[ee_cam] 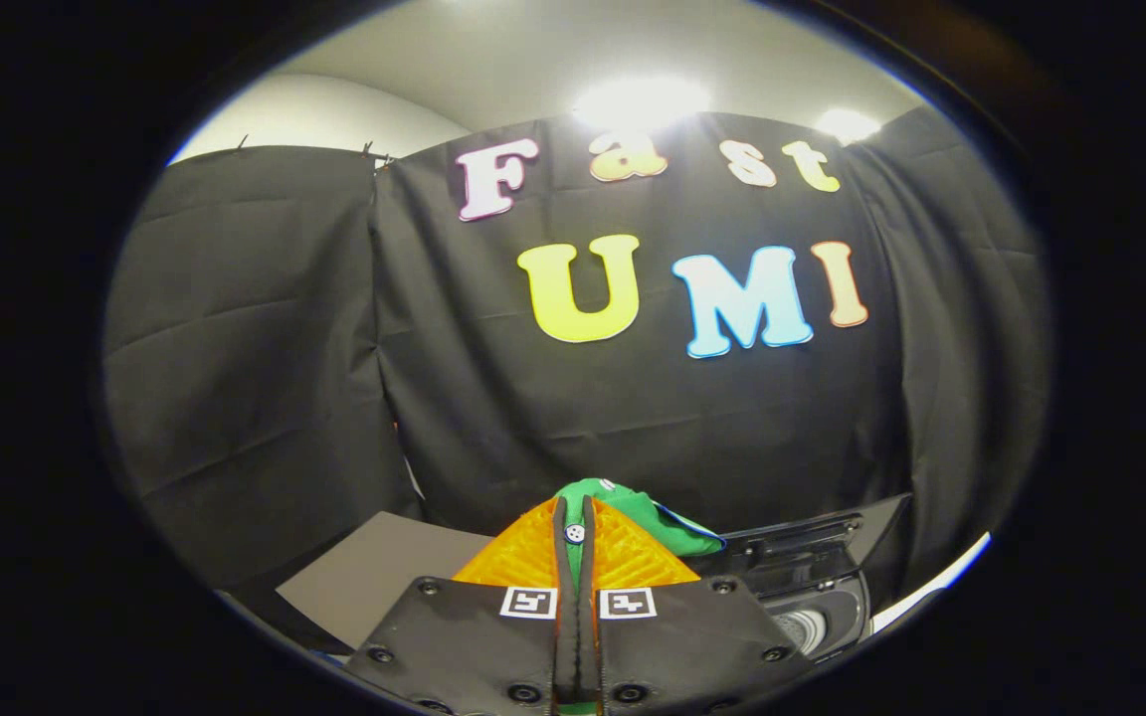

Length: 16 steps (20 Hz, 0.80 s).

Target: Put the clothes into the washing machine and then close the washing machine lid.

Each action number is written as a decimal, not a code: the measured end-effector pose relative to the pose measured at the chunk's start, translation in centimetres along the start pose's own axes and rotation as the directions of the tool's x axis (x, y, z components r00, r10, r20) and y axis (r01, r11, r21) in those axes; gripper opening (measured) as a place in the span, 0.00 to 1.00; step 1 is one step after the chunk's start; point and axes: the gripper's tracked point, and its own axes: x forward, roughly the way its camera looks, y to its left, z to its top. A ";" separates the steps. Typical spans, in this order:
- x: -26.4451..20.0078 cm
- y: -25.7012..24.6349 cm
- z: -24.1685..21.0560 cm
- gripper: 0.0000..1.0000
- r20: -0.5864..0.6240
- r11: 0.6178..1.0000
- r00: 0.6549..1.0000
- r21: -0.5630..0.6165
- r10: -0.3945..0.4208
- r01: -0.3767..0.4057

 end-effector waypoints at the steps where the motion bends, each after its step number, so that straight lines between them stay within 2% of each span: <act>1: -0.4 -1.3 0.1 0.02 0.005 1.000 1.000 0.006 -0.012 0.012; 9: -3.0 -10.3 0.7 0.02 0.019 0.994 0.994 0.013 -0.106 0.105; 16: -4.3 -14.5 0.9 0.02 0.019 0.991 0.991 0.008 -0.135 0.134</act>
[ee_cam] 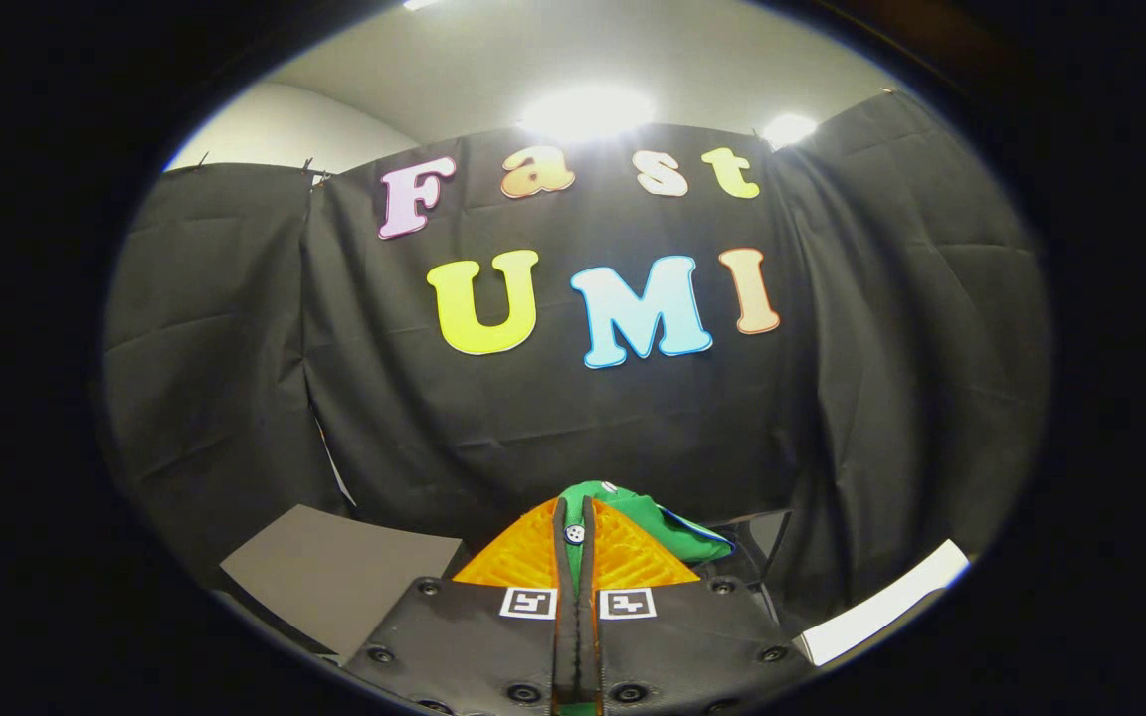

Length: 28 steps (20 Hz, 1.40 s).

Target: Put the clothes into the washing machine and then close the washing machine lid.

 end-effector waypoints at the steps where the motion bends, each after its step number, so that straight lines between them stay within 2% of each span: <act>1: 0.0 -0.5 -0.2 0.02 -0.002 1.000 1.000 -0.004 -0.003 0.003; 10: 0.3 -3.3 -2.4 0.02 -0.048 1.000 0.999 -0.011 -0.014 0.014; 22: 2.5 -5.7 -10.1 0.02 -0.196 0.999 0.980 0.000 -0.040 0.041; 28: 4.3 -6.1 -14.6 0.02 -0.289 0.999 0.956 -0.005 -0.053 0.054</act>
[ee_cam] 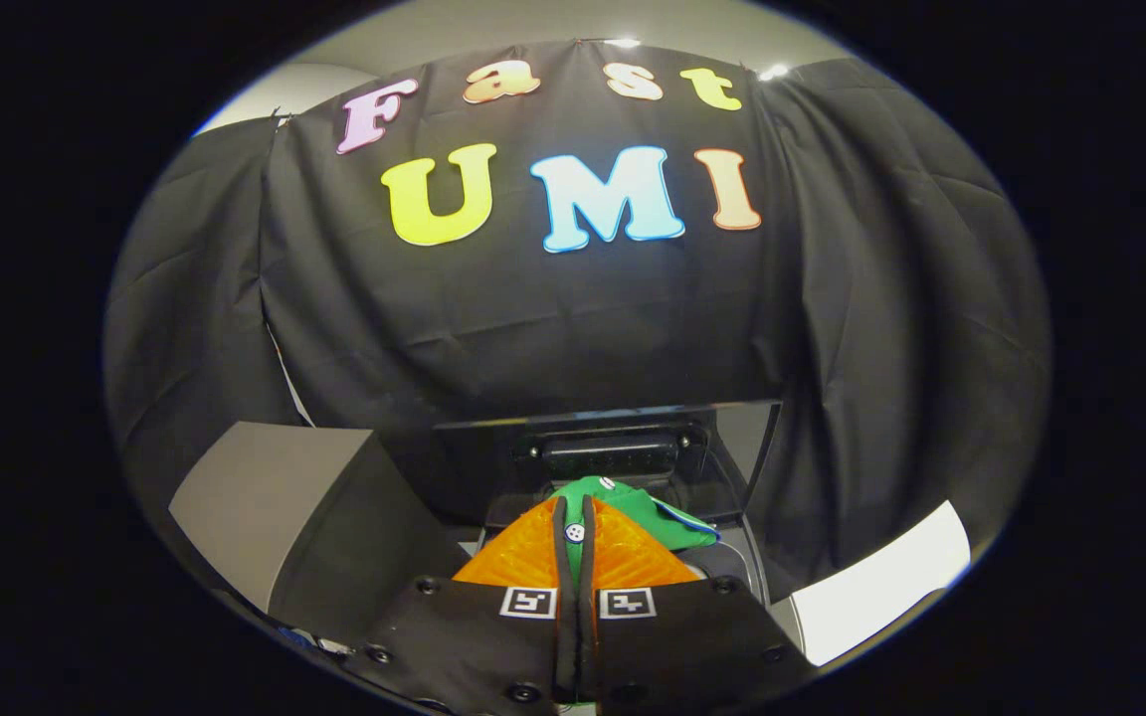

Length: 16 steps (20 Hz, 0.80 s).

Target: Put the clothes into the washing machine and then close the washing machine lid.

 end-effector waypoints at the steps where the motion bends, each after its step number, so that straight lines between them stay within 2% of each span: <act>1: 0.6 -0.1 -0.8 0.02 -0.017 1.000 1.000 0.000 -0.001 0.001; 9: 5.5 -0.9 -6.4 0.02 -0.159 1.000 0.987 -0.015 -0.024 0.021; 16: 8.5 -2.0 -10.5 0.02 -0.256 0.999 0.966 0.019 -0.040 0.046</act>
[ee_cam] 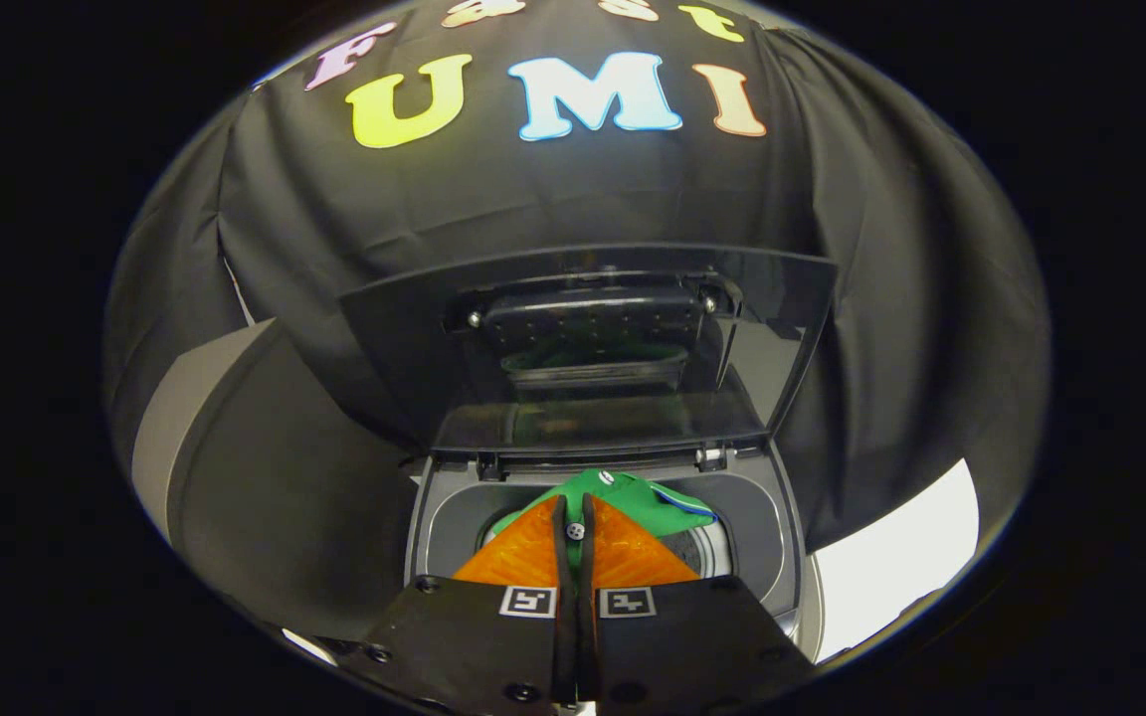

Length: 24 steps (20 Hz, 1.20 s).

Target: Put the clothes into the washing machine and then close the washing machine lid.

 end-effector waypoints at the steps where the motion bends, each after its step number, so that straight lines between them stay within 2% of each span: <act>1: 0.7 0.1 -0.5 0.02 -0.012 1.000 1.000 0.016 0.014 -0.014; 5: 3.6 -1.0 -3.5 0.02 -0.110 0.998 0.994 0.060 -0.009 0.015; 10: 4.5 -1.8 -6.5 0.02 -0.145 0.997 0.989 0.069 -0.031 0.042; 13: 4.7 -1.9 -6.7 0.02 -0.149 0.997 0.988 0.068 -0.036 0.046; 16: 4.9 -2.3 -6.9 0.06 -0.145 0.995 0.988 0.078 -0.055 0.067; 17: 5.1 -2.2 -8.1 0.08 -0.180 0.993 0.982 0.096 -0.049 0.067; 19: 4.7 -2.4 -10.6 0.53 -0.283 0.993 0.959 0.107 -0.021 0.054; 21: 5.0 -2.9 -11.2 0.98 -0.248 0.992 0.968 0.111 -0.031 0.060; 24: 4.3 -2.3 -10.6 0.97 -0.221 0.994 0.975 0.104 -0.021 0.045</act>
